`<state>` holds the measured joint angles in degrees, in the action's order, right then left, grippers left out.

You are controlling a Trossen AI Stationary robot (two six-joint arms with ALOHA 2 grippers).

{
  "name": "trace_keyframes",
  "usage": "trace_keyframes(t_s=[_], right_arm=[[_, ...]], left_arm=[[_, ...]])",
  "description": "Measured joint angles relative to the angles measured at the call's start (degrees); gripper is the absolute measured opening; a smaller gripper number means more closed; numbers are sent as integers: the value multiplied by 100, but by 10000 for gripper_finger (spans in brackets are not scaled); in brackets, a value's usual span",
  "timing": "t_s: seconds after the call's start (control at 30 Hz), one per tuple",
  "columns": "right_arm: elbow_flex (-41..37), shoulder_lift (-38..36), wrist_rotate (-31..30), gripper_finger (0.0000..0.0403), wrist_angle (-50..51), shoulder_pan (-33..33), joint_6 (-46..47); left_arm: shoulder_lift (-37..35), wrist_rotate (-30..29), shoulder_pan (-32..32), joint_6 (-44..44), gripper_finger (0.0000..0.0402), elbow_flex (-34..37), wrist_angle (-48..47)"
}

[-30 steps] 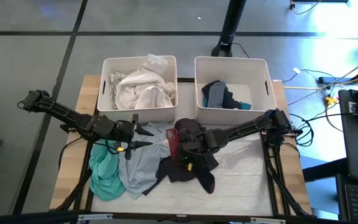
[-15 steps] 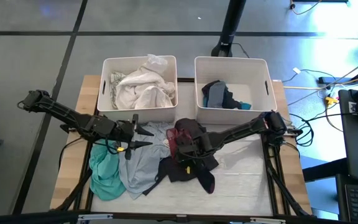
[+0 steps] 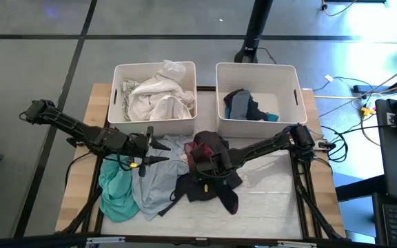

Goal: Sort clothes
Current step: Put the red underwear into the right white bin

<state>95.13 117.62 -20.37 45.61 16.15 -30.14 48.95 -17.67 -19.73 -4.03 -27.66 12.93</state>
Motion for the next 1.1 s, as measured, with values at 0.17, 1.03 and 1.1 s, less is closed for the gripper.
trace_keyframes(t_s=[0.17, 1.03, 1.1], right_arm=[[130, -82, -1459, 230, 506, 26, 165], [-142, -91, -849, 30, 535, -230, 60], [-142, -91, -849, 12, 544, -230, -50]], left_arm=[[0, -2, 0, 3, 153, 0, -1], [0, -11, 0, -1, 153, 0, 2], [0, -11, 0, -2, 153, 0, 2]])
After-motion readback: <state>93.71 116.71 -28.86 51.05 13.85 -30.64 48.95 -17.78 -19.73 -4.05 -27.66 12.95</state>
